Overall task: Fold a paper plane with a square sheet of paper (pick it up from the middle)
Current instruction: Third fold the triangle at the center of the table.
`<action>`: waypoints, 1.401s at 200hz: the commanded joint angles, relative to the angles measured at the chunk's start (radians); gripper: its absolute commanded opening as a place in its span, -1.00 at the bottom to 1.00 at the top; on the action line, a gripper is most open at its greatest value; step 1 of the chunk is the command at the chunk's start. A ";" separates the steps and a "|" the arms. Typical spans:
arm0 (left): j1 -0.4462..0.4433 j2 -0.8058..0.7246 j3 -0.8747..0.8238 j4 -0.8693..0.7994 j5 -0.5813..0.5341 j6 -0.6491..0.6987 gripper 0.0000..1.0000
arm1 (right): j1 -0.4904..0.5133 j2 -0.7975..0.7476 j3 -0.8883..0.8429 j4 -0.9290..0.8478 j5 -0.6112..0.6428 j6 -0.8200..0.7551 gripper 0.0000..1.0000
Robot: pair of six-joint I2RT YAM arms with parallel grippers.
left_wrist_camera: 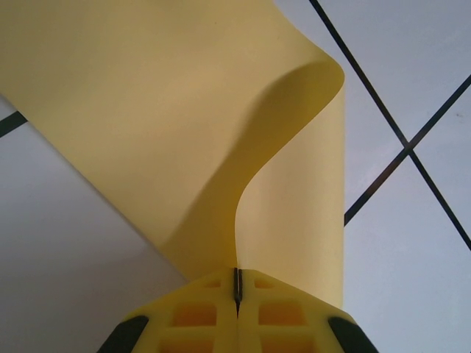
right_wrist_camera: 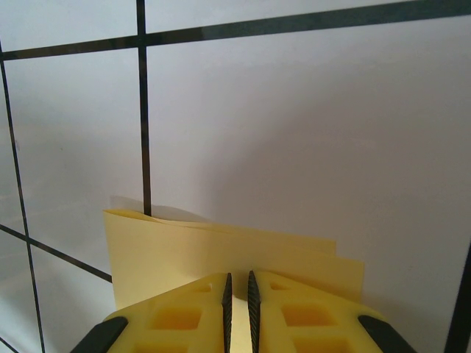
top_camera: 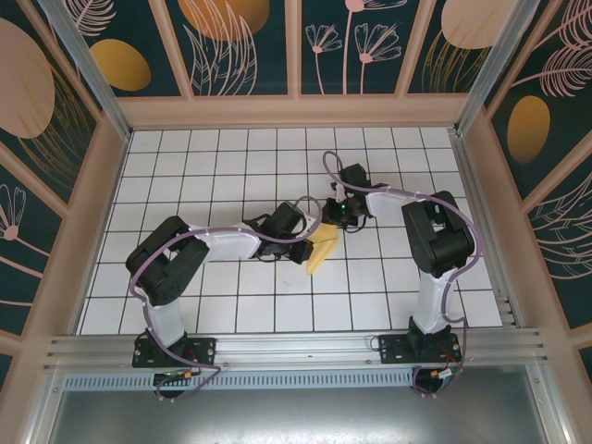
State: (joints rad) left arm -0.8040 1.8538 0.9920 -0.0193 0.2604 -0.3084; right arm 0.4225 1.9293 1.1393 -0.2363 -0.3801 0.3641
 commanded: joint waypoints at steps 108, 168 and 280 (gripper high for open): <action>0.005 0.021 0.007 0.021 0.056 -0.029 -0.85 | 0.014 0.016 0.019 -0.029 0.032 -0.017 -0.65; 0.005 0.010 0.005 0.022 0.060 -0.039 -0.83 | 0.013 0.018 0.015 -0.029 0.035 -0.014 -0.65; 0.005 0.004 -0.009 0.007 0.000 -0.051 -0.83 | 0.013 0.021 0.014 -0.029 0.040 -0.013 -0.65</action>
State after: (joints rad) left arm -0.8040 1.8687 0.9932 -0.0040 0.2863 -0.3496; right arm 0.4271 1.9293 1.1400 -0.2363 -0.3664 0.3641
